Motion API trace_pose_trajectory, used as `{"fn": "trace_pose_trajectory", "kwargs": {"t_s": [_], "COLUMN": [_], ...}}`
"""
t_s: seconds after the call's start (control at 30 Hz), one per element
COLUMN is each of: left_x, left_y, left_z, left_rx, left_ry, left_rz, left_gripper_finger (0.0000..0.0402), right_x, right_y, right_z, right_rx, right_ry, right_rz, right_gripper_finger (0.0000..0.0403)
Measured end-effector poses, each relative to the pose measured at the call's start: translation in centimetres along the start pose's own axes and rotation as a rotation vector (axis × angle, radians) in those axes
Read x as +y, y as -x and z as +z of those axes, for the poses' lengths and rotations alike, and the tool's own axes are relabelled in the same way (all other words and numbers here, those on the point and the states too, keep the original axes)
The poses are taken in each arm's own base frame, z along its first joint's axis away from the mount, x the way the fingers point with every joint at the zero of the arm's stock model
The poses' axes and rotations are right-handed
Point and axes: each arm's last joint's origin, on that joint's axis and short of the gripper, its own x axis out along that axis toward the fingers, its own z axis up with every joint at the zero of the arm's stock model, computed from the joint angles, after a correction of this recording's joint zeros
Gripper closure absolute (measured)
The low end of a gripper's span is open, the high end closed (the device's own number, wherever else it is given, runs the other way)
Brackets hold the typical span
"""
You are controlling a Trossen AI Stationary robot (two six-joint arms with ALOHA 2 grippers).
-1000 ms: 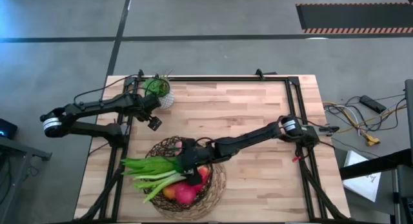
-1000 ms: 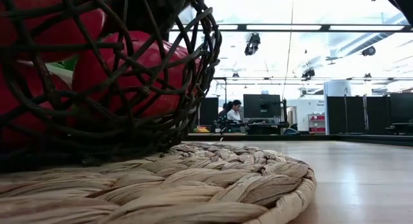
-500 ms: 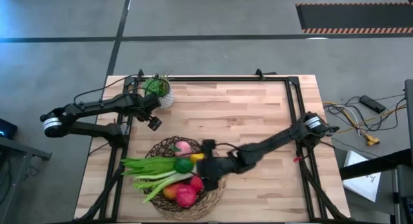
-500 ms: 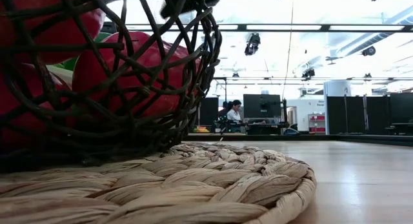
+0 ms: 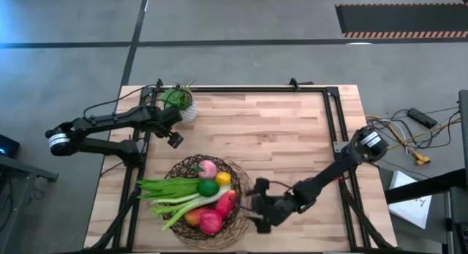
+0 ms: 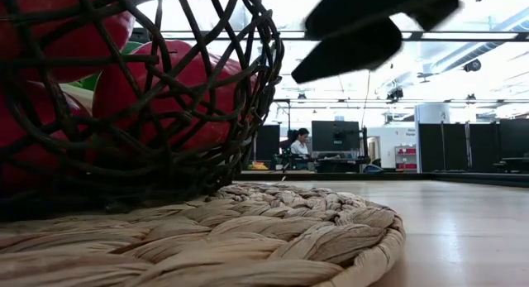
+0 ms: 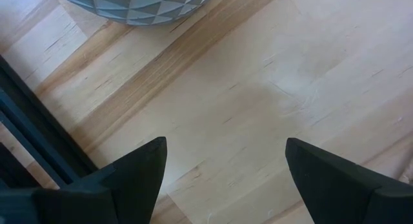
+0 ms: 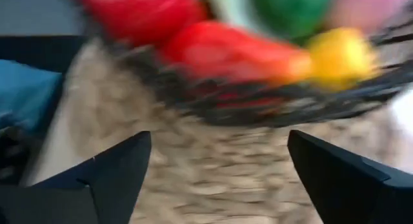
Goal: Build produce basket
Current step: Adjust the placemat
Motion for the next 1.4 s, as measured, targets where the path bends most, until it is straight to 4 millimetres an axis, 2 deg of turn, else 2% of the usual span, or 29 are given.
{"fn": "trace_pose_trajectory", "kwargs": {"t_s": [0.1,0.3,0.43,0.73,0.83,1.1,1.4], "left_x": [0.0,0.0,0.0,0.0,0.0,0.0,0.0], "left_y": [0.0,0.0,0.0,0.0,0.0,0.0,0.0], "left_z": [0.0,0.0,0.0,0.0,0.0,0.0,0.0], "left_rx": [0.0,0.0,0.0,0.0,0.0,0.0,0.0], "left_ry": [0.0,0.0,0.0,0.0,0.0,0.0,0.0], "left_rz": [0.0,0.0,0.0,0.0,0.0,0.0,0.0], "left_gripper_finger": [0.0102,0.0102,0.0102,0.0102,0.0102,0.0102,0.0102], "right_x": [0.8,1.0,0.8,-1.2,-2.4,-6.4,-10.8], "right_y": [-0.3,-1.4,-3.1,-7.0,-7.3,-5.5,-3.6], "right_z": [-1.5,-3.6,-4.3,-4.2,-4.7,-6.5,-8.4], "right_rx": [-0.027,-0.02,-0.026,-0.005,0.04,0.124,0.133], "right_ry": [-0.003,-0.015,-0.043,-0.07,-0.096,-0.195,-0.359], "right_rz": [0.072,0.114,0.122,-0.013,-0.098,-0.39,-0.529], "right_gripper_finger": [0.0079,0.0161,0.0227,0.0382,0.039,0.0394,0.0394]}}
